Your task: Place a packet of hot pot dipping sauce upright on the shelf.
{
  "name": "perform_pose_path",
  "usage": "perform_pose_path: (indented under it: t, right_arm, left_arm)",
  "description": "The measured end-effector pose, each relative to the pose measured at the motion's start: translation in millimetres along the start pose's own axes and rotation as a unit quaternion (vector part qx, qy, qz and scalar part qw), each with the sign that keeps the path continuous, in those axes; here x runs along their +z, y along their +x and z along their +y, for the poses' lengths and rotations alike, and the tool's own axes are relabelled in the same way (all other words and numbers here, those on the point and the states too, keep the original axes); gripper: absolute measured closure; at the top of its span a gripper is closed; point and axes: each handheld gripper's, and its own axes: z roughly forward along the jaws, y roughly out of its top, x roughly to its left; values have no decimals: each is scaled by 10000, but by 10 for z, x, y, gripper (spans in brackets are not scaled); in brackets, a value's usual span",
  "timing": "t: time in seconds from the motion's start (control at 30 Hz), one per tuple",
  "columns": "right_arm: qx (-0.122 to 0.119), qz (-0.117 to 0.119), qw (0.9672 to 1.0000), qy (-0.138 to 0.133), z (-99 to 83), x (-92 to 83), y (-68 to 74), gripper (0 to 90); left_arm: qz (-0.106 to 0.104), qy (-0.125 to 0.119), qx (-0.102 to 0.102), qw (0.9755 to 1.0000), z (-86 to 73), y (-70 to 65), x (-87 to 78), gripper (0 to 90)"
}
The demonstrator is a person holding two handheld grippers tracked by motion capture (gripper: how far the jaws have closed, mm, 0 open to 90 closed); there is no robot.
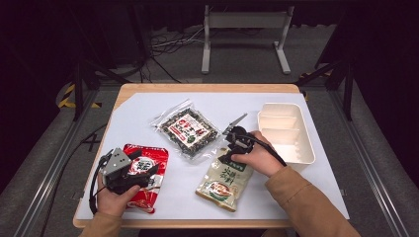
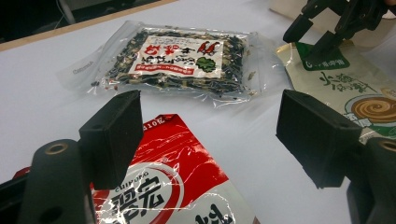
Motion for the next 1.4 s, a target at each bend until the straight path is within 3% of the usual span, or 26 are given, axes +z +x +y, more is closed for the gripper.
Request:
perform_pose_path:
  t: [0.3,0.67,0.83,0.97,1.1,1.2,1.37,1.4]
  right_arm:
    - [169,432,9989,-14,5,40,-4,287]
    - [112,534,9983,-197,-2,-118,68,342]
    - [-120,751,9969,-214,-5,-251,166,482]
    - [-330,888,9955,-55,-3,-244,241,533]
    - [-645,784,9946,219,-8,-125,311,529]
    - [-714,696,9946,301,-6,-63,338,534]
    - [-808,620,9941,372,-11,-37,299,701]
    - [-808,620,9941,372,-11,-37,299,701]
  left_arm:
    - [-2,-10,-9,10000,-2,-3,-1,234]
    - [2,23,32,10000,-1,-8,6,234]
    - [-11,29,44,10000,-1,-20,15,234]
    - [-11,35,23,10000,-3,-23,17,234]
    - [-17,39,46,10000,-3,-27,15,234]
    - [-19,39,50,10000,-4,-28,15,234]
    - [-19,40,32,10000,-7,-24,14,234]
    - [-19,40,32,10000,-7,-24,14,234]
